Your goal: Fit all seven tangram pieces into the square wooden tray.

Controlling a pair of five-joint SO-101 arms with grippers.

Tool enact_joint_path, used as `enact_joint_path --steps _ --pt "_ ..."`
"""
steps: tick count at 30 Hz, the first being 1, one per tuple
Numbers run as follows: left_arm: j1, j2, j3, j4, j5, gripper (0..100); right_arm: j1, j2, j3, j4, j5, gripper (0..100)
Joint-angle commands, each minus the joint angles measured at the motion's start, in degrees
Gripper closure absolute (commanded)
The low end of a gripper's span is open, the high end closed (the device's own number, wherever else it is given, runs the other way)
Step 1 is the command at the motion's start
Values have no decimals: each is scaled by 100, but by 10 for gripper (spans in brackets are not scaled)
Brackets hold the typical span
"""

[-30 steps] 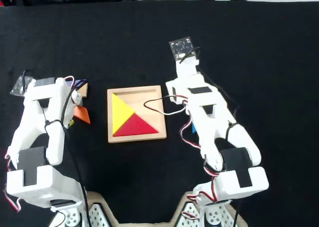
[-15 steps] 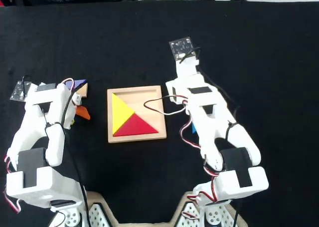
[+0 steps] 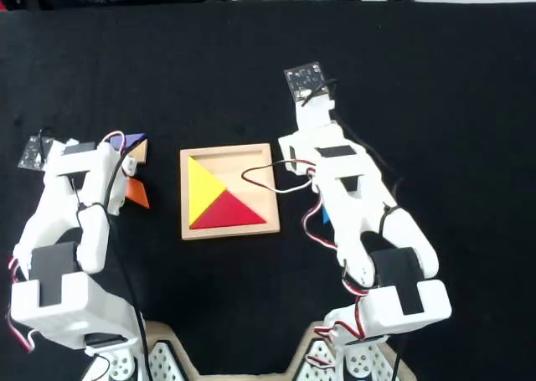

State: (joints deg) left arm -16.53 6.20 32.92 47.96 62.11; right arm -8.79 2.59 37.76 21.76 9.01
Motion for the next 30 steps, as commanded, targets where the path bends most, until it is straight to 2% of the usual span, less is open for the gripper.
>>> enact_joint_path --steps 1,6,14,18,22,26,30 --pt "13 18 -347 352 18 777 -79 -13 -347 -18 44 987" --pt "180 -448 -743 1371 9 777 -79 -13 -356 -18 44 987" --pt "110 -668 -690 1468 9 777 -79 -13 -356 -18 44 987" --pt "84 -703 -356 1424 9 777 -79 -13 -356 -18 44 987" --pt "-303 -695 -347 1407 9 777 -79 -13 -356 -18 44 987" --pt "-277 -642 -312 1371 9 777 -79 -13 -356 -18 44 987" --pt "-251 -527 40 501 9 777 -79 -13 -356 -18 44 987"
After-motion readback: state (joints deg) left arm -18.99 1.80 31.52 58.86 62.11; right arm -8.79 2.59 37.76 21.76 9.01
